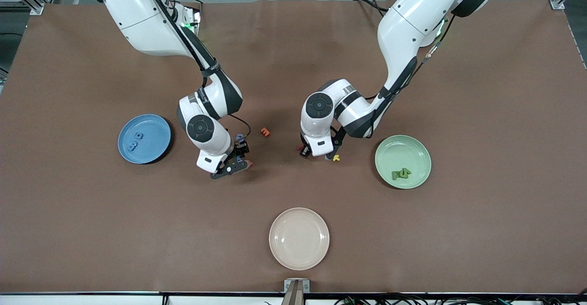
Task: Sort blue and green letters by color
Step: 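Grasp green B with the left gripper while the right gripper grasps blue x, then drop B on the green plate while the right gripper drops x on blue plate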
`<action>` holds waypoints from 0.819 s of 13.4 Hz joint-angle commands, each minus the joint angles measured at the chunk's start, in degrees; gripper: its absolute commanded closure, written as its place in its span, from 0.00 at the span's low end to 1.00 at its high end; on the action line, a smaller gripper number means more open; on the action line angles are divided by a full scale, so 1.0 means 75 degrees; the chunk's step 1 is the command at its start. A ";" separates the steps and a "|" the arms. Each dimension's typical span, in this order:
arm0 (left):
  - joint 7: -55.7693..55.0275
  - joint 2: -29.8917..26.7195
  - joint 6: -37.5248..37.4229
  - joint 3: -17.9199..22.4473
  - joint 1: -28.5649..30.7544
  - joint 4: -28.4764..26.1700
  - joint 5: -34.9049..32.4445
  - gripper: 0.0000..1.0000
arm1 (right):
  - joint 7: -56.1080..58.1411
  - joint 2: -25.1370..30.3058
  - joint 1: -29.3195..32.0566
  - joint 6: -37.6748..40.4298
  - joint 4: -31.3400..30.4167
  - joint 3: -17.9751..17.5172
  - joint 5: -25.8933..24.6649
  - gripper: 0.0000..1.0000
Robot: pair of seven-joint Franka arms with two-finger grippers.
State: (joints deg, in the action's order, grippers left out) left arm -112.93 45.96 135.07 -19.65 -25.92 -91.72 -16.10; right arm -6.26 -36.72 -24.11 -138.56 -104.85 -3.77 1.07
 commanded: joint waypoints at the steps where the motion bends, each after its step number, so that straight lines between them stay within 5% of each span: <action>1: -0.0106 0.0200 0.0014 0.0089 -0.0095 0.0252 -0.0091 0.35 | 0.0037 -0.0096 -0.0066 0.0076 0.0187 0.0010 0.0068 0.40; 4: -0.0118 0.0399 0.0014 0.0101 -0.0107 0.0521 -0.0091 0.41 | 0.0026 -0.0096 -0.0078 0.0076 0.0199 0.0010 0.0068 0.47; 5: -0.0106 0.0411 0.0014 0.0089 -0.0107 0.0522 -0.0091 0.50 | 0.0026 -0.0096 -0.0078 0.0064 0.0199 0.0010 0.0068 0.49; 7: -0.0060 0.0353 0.0002 0.0101 -0.0107 0.0522 -0.0126 0.91 | 0.0026 -0.0131 -0.0078 0.0041 0.0199 0.0010 0.0068 0.56; 8: -0.0001 0.0283 -0.0044 0.0113 -0.0061 0.0522 -0.0277 1.00 | 0.0026 -0.0131 -0.0078 0.0029 0.0199 0.0010 0.0068 0.60; 11: 0.0770 -0.0395 -0.0990 -0.0097 0.0571 0.0522 -0.0396 1.00 | 0.0002 -0.0120 -0.0067 0.0029 0.0199 0.0010 0.0091 0.83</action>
State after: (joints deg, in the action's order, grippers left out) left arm -110.78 47.08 132.75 -19.25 -24.51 -87.57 -18.19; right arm -6.27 -36.74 -24.29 -138.54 -104.44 -3.73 1.08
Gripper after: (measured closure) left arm 0.736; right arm 0.705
